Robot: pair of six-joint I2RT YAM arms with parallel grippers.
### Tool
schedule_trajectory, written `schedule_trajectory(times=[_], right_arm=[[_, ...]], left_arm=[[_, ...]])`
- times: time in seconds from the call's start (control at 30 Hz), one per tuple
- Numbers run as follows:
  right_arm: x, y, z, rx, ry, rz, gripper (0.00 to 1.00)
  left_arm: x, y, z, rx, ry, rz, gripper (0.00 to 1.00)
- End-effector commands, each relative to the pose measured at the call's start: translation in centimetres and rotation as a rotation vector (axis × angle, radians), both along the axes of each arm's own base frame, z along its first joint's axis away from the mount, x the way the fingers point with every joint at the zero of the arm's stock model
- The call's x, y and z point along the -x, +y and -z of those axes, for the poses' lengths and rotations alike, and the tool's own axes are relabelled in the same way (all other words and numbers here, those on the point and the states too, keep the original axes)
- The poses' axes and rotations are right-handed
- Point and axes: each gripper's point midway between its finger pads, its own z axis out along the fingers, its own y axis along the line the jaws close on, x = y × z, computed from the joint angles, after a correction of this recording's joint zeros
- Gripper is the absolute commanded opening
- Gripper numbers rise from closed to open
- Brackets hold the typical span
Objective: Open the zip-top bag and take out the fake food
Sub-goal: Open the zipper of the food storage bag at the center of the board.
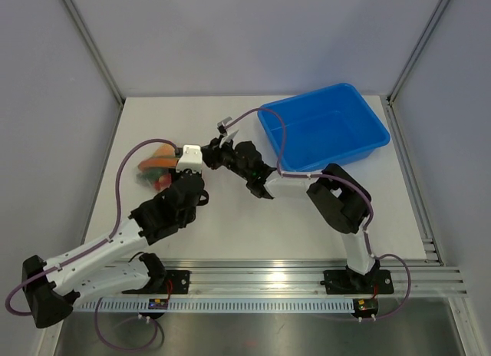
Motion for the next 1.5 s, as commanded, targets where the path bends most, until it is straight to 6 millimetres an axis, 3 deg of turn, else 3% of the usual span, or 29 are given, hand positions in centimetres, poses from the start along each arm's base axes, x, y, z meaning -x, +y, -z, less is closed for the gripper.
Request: schedule_trajectory(times=[0.0, 0.23, 0.4, 0.43, 0.5, 0.53, 0.6, 1.23, 1.47], right_arm=[[-2.2, -4.3, 0.4, 0.076, 0.006, 0.212, 0.28], [-0.5, -11.5, 0.2, 0.204, 0.025, 0.388, 0.4], [1.9, -14.2, 1.0, 0.253, 0.077, 0.384, 0.52], [2.4, -14.4, -0.1, 0.213, 0.083, 0.377, 0.52], [4.0, -13.8, -0.2, 0.18, 0.111, 0.294, 0.56], [4.8, -13.3, -0.9, 0.16, 0.112, 0.248, 0.65], [5.9, -12.1, -1.2, 0.156, 0.113, 0.159, 0.67], [9.1, -6.1, 2.4, 0.194, 0.149, -0.06, 0.61], [9.9, -4.0, 3.6, 0.2, 0.135, -0.1, 0.63]], left_arm=[[-1.2, -0.8, -1.6, 0.084, -0.056, -0.053, 0.0], [-2.2, -2.4, -0.3, 0.165, -0.023, -0.001, 0.0], [-2.2, -3.9, 0.2, 0.205, 0.001, 0.084, 0.0], [-2.2, -4.1, 0.2, 0.204, 0.004, 0.096, 0.0], [-2.1, -4.6, 0.5, 0.204, 0.02, 0.121, 0.0], [-2.1, -4.7, 0.6, 0.208, 0.022, 0.124, 0.0], [-2.1, -4.8, 0.5, 0.219, 0.024, 0.122, 0.0], [-1.1, -4.5, -0.2, 0.382, -0.028, 0.124, 0.0], [-0.5, -5.9, -0.8, 0.424, -0.025, 0.218, 0.0]])
